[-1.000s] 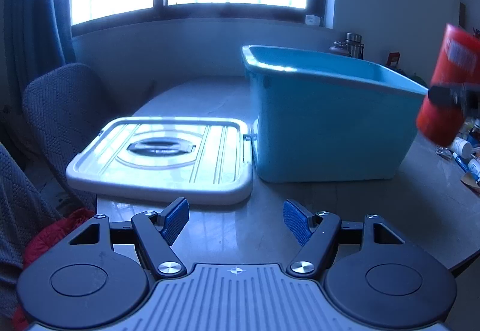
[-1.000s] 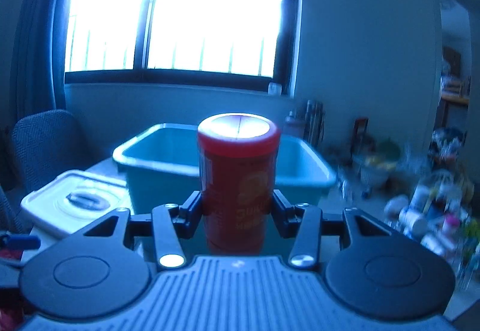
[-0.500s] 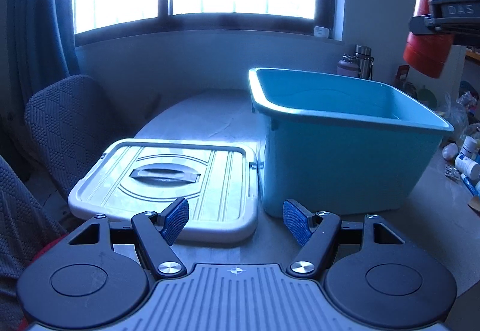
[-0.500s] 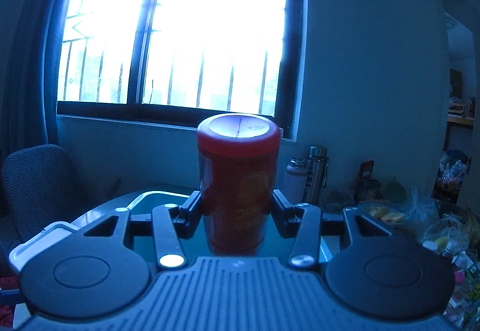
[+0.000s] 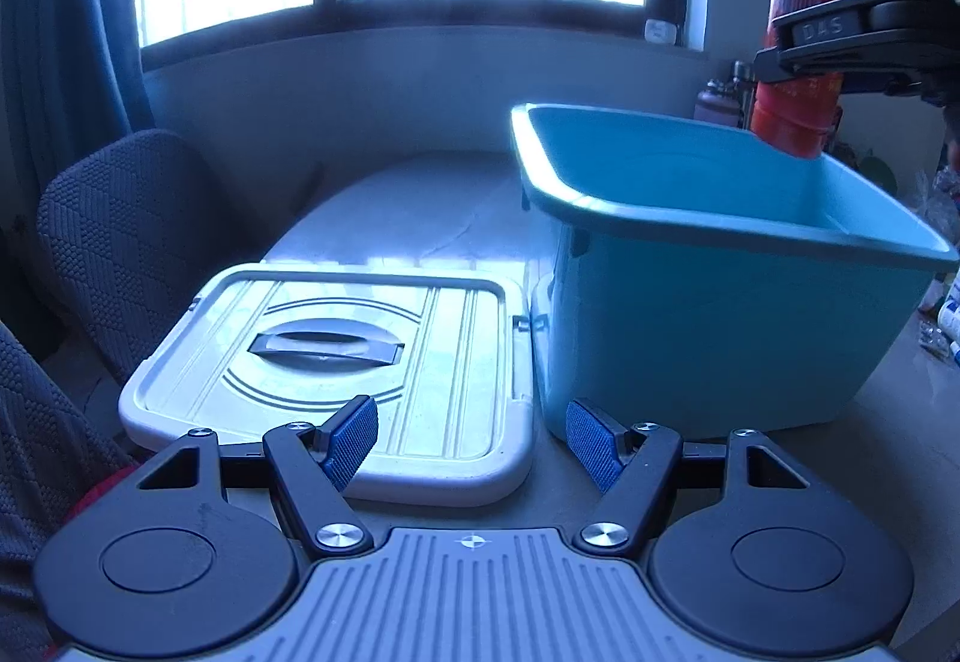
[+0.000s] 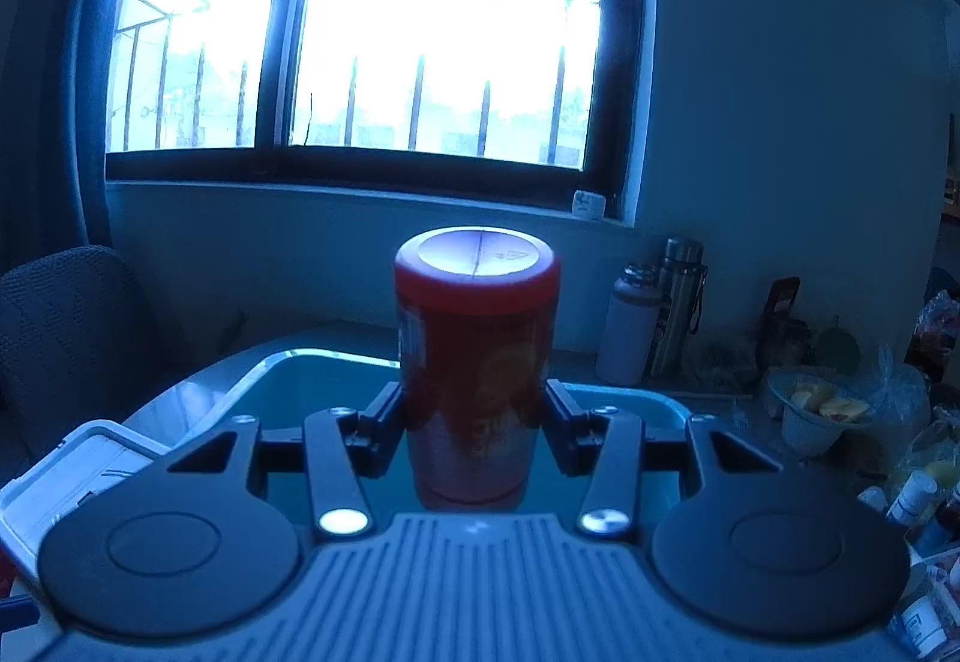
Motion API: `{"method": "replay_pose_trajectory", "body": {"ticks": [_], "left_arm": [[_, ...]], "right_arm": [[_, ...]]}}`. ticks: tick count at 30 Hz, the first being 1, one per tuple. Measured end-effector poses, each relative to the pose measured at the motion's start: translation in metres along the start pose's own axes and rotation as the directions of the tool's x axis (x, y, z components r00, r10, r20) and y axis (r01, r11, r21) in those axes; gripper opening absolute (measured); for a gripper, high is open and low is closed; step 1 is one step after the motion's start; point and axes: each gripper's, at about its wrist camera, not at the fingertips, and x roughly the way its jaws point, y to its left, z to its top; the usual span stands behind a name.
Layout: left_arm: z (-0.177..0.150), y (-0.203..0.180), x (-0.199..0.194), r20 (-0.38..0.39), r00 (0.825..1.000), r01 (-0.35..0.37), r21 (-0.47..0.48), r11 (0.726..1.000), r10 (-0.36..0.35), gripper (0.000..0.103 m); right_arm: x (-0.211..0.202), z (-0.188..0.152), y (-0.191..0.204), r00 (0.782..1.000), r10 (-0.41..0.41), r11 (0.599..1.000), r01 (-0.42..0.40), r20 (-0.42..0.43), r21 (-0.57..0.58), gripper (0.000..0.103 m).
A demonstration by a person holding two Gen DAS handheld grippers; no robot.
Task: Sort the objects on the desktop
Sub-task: 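Lift the red canister with the right gripper over the blue tub, then open the right gripper to drop the canister into the tub, withdraw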
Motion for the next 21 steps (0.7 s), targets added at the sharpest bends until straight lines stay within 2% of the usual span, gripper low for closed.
{"method": "replay_pose_trajectory", "body": {"ticks": [7,9,10,11,13,21], "left_arm": [[-0.001,0.002,0.014,-0.014,1.0,-0.003,0.009,1.0,0.003,0.072],[-0.002,0.004,0.016,-0.02,1.0,0.004,0.002,1.0,-0.004,0.072],[-0.002,0.004,0.016,-0.023,1.0,0.007,-0.001,1.0,-0.007,0.072],[-0.003,0.005,0.017,-0.027,1.0,0.007,-0.001,1.0,-0.007,0.072],[-0.003,0.006,0.018,-0.03,1.0,0.007,-0.004,1.0,-0.007,0.072],[-0.008,0.007,0.011,-0.036,0.999,0.025,-0.012,1.0,-0.025,0.072]], "right_arm": [[0.021,-0.011,0.001,0.998,-0.008,1.0,0.01,-0.062,0.021,0.049],[0.025,-0.015,0.003,0.996,-0.011,1.0,0.012,-0.085,0.015,0.053],[0.026,-0.017,0.005,0.996,-0.01,1.0,0.01,-0.089,0.003,0.063],[0.024,-0.018,0.008,0.997,-0.024,0.999,0.023,-0.073,-0.022,0.08],[0.018,-0.019,0.014,0.998,-0.064,0.996,0.062,-0.029,-0.069,0.094],[-0.005,-0.02,0.027,0.999,-0.048,0.992,0.046,-0.01,-0.12,0.095]]}}
